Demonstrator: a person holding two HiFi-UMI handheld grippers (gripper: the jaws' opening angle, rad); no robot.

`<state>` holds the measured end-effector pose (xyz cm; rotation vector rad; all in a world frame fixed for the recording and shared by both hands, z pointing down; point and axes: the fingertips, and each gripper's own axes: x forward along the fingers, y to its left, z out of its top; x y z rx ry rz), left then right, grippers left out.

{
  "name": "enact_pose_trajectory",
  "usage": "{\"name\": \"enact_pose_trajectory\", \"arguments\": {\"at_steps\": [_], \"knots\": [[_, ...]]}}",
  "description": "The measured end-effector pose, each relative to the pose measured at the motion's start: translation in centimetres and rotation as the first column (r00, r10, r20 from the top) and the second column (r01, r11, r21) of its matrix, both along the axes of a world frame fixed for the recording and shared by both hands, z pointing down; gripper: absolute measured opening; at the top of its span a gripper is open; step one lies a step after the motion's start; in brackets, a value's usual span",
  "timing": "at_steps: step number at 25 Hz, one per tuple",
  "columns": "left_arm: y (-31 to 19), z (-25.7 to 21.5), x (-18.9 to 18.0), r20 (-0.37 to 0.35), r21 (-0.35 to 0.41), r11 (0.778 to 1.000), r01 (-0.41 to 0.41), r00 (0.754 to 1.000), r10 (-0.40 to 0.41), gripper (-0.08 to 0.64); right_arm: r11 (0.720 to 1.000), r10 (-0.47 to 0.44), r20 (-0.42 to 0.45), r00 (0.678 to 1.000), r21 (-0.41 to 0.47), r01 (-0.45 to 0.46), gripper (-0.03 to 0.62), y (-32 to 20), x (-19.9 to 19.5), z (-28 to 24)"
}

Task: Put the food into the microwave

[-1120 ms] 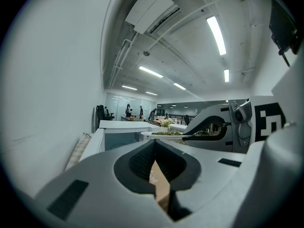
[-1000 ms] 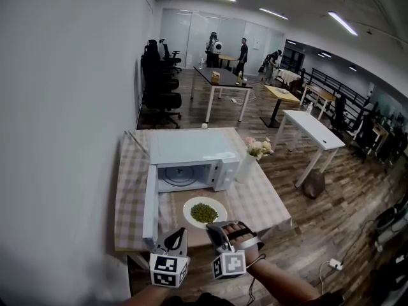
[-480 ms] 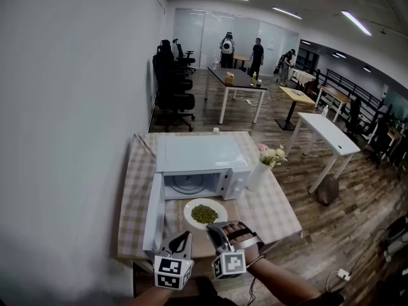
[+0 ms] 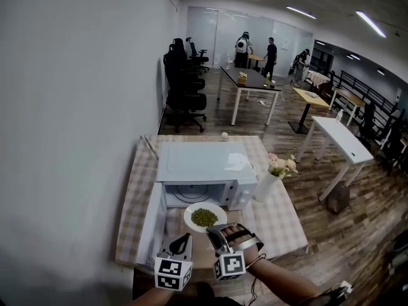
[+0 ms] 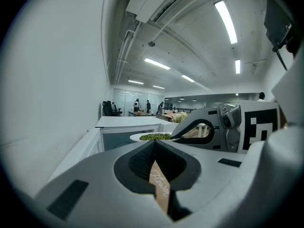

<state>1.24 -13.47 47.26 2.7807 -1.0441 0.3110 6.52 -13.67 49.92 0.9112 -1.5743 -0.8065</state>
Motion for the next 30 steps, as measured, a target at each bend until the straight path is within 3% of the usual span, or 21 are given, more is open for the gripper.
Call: {"name": "enact_pose_trajectory", "arguments": {"at_steps": [30], "knots": [[-6.9, 5.6, 0.7, 0.084, -0.079, 0.986, 0.150, 0.986, -0.143, 0.009, 0.984, -0.136, 0.006, 0.991, -0.112, 0.136, 0.017, -11.3, 3.0, 9.2]]}}
